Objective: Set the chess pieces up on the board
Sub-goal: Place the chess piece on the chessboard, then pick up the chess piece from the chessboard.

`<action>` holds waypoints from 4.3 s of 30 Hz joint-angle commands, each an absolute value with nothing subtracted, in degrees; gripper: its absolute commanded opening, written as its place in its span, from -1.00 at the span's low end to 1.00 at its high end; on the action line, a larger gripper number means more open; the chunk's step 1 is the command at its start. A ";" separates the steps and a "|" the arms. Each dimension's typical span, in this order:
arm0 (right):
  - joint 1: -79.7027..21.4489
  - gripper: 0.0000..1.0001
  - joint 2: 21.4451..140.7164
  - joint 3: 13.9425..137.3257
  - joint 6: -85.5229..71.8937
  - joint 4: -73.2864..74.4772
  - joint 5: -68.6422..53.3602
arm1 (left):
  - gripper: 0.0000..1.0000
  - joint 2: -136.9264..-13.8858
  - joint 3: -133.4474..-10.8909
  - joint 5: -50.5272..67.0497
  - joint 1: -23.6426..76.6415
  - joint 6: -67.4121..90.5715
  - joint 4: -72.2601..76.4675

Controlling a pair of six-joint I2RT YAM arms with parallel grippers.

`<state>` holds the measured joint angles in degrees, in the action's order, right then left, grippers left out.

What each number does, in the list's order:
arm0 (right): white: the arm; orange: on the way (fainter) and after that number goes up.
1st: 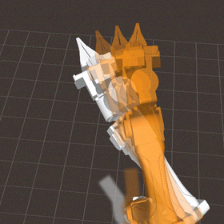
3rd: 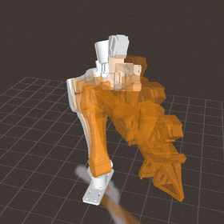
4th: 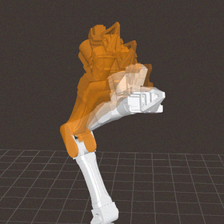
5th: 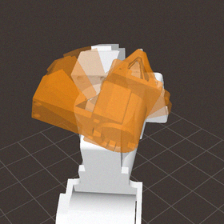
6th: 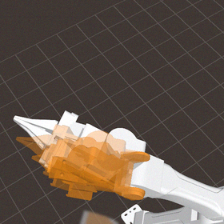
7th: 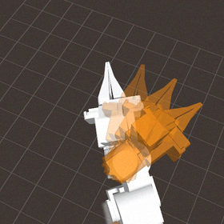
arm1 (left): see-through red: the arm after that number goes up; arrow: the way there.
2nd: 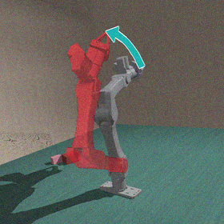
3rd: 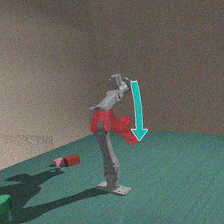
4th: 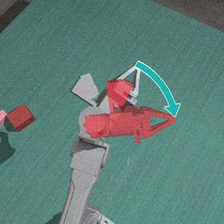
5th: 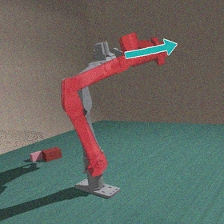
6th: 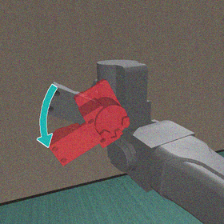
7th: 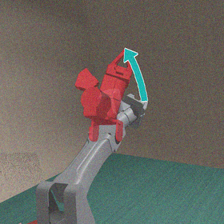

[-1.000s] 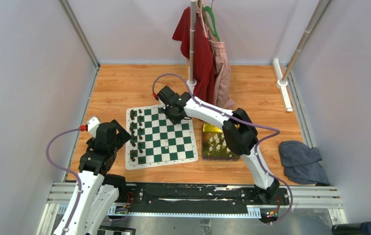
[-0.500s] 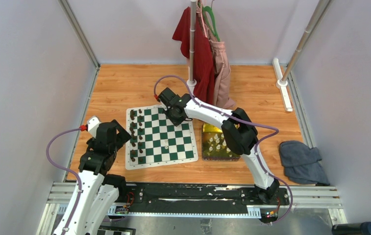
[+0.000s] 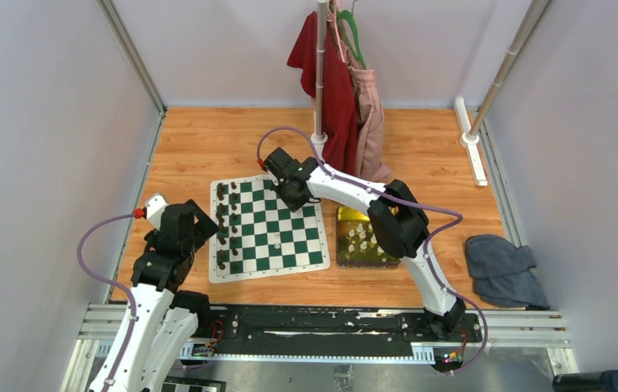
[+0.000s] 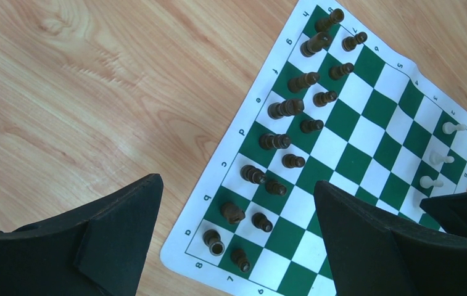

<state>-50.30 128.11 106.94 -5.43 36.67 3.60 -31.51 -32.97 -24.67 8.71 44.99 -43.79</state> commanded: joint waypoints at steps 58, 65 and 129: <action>-53.79 -0.19 120.95 104.90 -4.93 40.38 7.18 | 1.00 -30.83 -32.42 -24.96 8.44 44.73 -43.23; -58.31 -0.14 119.27 103.11 -6.07 40.61 6.77 | 1.00 -30.17 -32.32 -24.96 8.44 44.82 -43.07; -59.91 -0.52 129.87 108.19 -6.92 39.46 0.88 | 1.00 -30.82 -32.12 -24.77 8.44 44.38 -42.74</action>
